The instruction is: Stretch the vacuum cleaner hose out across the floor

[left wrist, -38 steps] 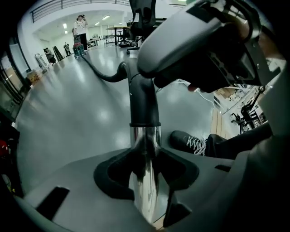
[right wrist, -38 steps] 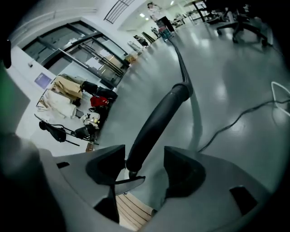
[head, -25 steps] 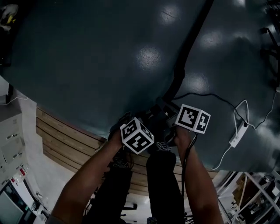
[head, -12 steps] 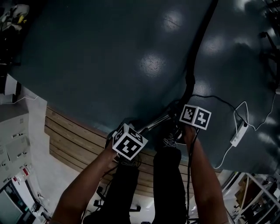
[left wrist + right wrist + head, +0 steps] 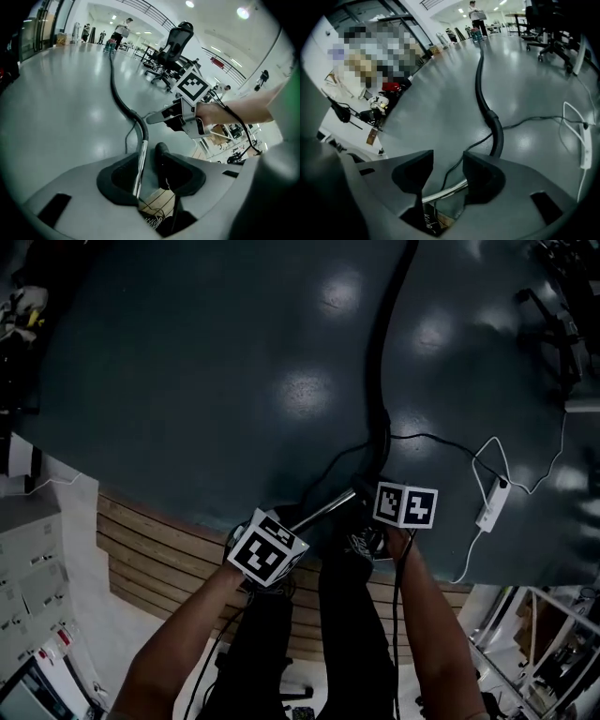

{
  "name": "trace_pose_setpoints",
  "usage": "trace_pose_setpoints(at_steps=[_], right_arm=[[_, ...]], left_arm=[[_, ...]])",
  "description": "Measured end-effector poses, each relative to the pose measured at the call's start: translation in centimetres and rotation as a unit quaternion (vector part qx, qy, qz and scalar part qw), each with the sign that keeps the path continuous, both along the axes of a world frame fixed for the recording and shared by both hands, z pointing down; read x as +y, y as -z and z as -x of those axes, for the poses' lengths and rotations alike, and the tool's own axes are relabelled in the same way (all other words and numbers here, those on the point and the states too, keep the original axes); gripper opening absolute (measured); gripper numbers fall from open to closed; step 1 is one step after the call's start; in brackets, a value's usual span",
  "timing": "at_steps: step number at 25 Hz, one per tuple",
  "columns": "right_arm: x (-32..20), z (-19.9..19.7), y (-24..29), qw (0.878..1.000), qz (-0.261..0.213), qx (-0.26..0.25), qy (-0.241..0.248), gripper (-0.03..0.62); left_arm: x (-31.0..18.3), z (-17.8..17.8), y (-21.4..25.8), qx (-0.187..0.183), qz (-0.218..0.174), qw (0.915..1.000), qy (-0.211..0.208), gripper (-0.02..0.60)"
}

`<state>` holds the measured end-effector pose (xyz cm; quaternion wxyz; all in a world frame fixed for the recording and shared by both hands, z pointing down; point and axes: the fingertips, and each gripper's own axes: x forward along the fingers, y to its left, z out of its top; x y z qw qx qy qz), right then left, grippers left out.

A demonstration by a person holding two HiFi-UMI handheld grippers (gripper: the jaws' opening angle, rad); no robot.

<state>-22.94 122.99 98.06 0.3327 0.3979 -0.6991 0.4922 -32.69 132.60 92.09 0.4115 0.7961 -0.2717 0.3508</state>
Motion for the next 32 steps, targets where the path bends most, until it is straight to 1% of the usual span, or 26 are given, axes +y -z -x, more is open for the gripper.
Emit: trace_pose_setpoints(at_steps=[2,3,6,8,10,11,12,13,14,18,21,23,28,32], right_arm=[[1.0,0.0,2.7,0.999,-0.023,-0.005,0.041,0.198],[1.4,0.0,4.2,0.998,-0.035,-0.007,0.056,0.198],[2.7,-0.2,9.9,0.994,-0.068,-0.026,0.079,0.198],[3.2,-0.6,14.7,0.991,-0.099,-0.042,0.085,0.194],[3.5,-1.3,20.0,0.985,-0.141,-0.045,0.086,0.147],[3.8,-1.8,22.7,0.982,-0.163,-0.042,0.085,0.119],[4.1,-2.2,25.4,0.979,-0.184,-0.038,0.082,0.075],[4.6,-2.5,28.0,0.976,-0.202,-0.034,0.081,0.019],[5.2,-2.5,30.6,0.973,-0.216,-0.033,0.081,0.006],[7.8,-2.6,40.7,0.960,-0.263,-0.034,0.087,0.006],[8.6,-2.9,47.5,0.950,-0.303,-0.045,0.066,0.006],[9.5,-2.8,51.7,0.942,-0.327,-0.062,0.049,0.006],[13.0,-1.7,59.2,0.924,-0.372,-0.089,0.030,0.006],[14.9,-0.9,62.9,0.912,-0.398,-0.095,0.031,0.006]], left_arm=[[0.1,-1.4,1.7,0.000,-0.010,0.9997,-0.023,0.175],[0.1,-2.2,2.9,0.007,-0.015,0.9994,-0.031,0.175],[-0.5,-4.4,7.0,0.030,-0.028,0.9986,-0.035,0.165],[-1.3,-5.3,10.2,0.030,-0.051,0.9977,-0.032,0.097],[-1.9,-5.9,13.8,0.029,-0.075,0.9963,-0.030,0.010],[-1.9,-6.2,15.9,0.032,-0.083,0.9955,-0.031,0.008],[-1.7,-6.4,18.0,0.036,-0.090,0.9947,-0.033,0.008],[-1.4,-6.4,20.3,0.037,-0.100,0.9936,-0.038,0.008],[-1.0,-6.2,22.7,0.034,-0.111,0.9922,-0.044,0.009],[0.9,-6.3,33.2,0.039,-0.165,0.9830,-0.070,0.008],[1.3,-6.5,40.1,0.050,-0.210,0.9736,-0.076,0.008],[1.9,-6.8,44.2,0.066,-0.228,0.9689,-0.070,0.008],[4.3,-6.5,52.3,0.094,-0.273,0.9561,-0.049,0.008],[6.1,-5.9,56.5,0.091,-0.303,0.9478,-0.038,0.008]])
